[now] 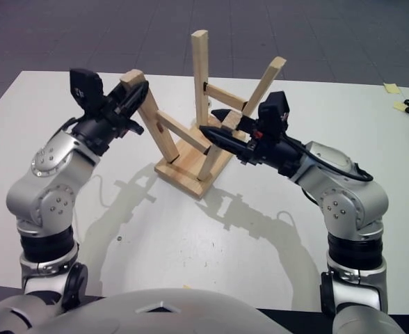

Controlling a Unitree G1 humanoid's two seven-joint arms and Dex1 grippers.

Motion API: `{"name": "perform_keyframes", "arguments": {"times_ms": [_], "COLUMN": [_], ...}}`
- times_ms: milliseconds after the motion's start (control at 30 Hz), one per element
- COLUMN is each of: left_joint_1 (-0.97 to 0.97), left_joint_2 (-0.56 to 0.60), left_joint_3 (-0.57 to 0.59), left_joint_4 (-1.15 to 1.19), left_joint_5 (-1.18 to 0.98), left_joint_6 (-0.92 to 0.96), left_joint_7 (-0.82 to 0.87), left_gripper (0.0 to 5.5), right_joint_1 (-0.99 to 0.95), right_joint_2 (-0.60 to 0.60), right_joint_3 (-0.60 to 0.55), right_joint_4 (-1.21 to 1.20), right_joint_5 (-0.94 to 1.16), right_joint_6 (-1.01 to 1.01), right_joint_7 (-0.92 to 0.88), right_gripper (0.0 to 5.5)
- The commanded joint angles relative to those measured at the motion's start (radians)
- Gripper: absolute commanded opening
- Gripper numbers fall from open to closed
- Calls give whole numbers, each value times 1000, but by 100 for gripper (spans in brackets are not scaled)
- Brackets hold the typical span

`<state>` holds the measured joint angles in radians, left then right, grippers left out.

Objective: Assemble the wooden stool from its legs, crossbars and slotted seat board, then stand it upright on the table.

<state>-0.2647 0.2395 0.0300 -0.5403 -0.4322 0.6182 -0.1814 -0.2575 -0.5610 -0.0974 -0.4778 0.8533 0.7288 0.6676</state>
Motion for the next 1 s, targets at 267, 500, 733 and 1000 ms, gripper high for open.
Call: {"name": "perform_keyframes", "arguments": {"times_ms": [267, 500, 733, 1000], "left_joint_1": [95, -58, 106, 164], "left_joint_2": [-171, -177, -179, -220], "left_joint_3": [5, 84, 64, 75], "left_joint_4": [-40, -63, -38, -130], "left_joint_5": [82, 23, 53, 74], "left_joint_6": [-102, -125, -26, -94], "left_joint_7": [145, 135, 157, 185], "left_gripper": [105, 106, 106, 106], "right_joint_1": [48, 39, 38, 43], "right_joint_2": [1, -2, -7, -15], "right_joint_3": [37, 45, 50, 52], "right_joint_4": [-2, 5, 9, 6], "right_joint_5": [-15, -13, -17, -27], "right_joint_6": [39, 37, 35, 36], "right_joint_7": [-51, -54, -56, -49], "right_gripper": [222, 222, 222, 222]}}
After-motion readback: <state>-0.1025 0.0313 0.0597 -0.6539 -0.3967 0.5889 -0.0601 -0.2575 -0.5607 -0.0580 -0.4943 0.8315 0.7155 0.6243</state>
